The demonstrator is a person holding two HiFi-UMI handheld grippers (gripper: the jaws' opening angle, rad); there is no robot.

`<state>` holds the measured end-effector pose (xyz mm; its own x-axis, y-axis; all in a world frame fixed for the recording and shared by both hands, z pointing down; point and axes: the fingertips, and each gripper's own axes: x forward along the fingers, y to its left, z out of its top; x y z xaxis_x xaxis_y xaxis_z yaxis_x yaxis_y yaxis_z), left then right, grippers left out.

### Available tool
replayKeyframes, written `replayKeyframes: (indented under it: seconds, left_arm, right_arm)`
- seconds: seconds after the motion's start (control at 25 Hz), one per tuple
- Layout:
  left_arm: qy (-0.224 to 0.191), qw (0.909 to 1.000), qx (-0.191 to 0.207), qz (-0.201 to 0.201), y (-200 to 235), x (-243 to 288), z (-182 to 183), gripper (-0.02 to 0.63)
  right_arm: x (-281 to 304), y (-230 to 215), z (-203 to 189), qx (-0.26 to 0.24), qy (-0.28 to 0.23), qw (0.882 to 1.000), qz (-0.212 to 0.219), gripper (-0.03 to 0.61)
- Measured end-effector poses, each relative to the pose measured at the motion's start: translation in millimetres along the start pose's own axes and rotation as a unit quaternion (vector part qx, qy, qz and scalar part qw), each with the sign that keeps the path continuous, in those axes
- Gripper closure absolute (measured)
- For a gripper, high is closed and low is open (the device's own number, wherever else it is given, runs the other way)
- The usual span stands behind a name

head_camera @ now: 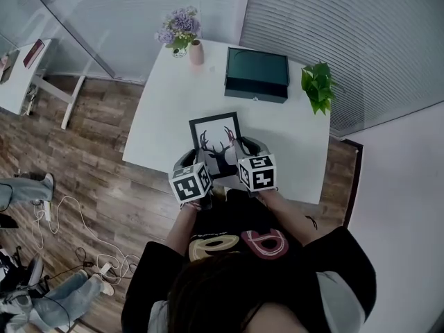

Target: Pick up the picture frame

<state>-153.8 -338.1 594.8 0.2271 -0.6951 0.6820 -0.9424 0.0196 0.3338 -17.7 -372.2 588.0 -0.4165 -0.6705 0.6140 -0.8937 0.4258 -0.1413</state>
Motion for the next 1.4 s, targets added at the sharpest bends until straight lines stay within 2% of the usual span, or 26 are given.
replayKeyframes:
  seconds: [0.28, 0.44, 0.64, 0.88, 1.16, 1.28, 1.4]
  left_arm:
    - [-0.091, 0.9952, 0.031, -0.021, -23, -27, 57, 0.535]
    - [-0.147, 0.9870, 0.060, -0.028, -38, -46, 91, 0.535]
    - [-0.189, 0.9770, 0.086, -0.050, -57, -69, 120, 0.535]
    - [-0.254, 0.9587, 0.116, -0.056, -77, -98, 156, 0.535]
    - [-0.280, 0.9497, 0.121, -0.070, -90, -115, 172, 0.535]
    - [-0.289, 0.9466, 0.125, -0.069, -92, -119, 174, 0.535]
    - [-0.285, 0.9480, 0.123, -0.070, -92, -118, 172, 0.535]
  right_arm:
    - [-31, 1, 66, -0.044, -0.108, 0.993, -0.023, 0.502]
    - [-50, 1, 100, -0.053, -0.162, 0.985, -0.029, 0.503]
    - [-79, 2, 132, -0.073, -0.217, 0.973, -0.037, 0.502]
    - [-108, 3, 170, -0.086, -0.284, 0.954, -0.049, 0.502]
    - [-130, 4, 191, -0.099, -0.323, 0.939, -0.061, 0.502]
    - [-132, 4, 193, -0.098, -0.327, 0.938, -0.060, 0.502]
    - [-131, 3, 193, -0.097, -0.323, 0.939, -0.062, 0.502]
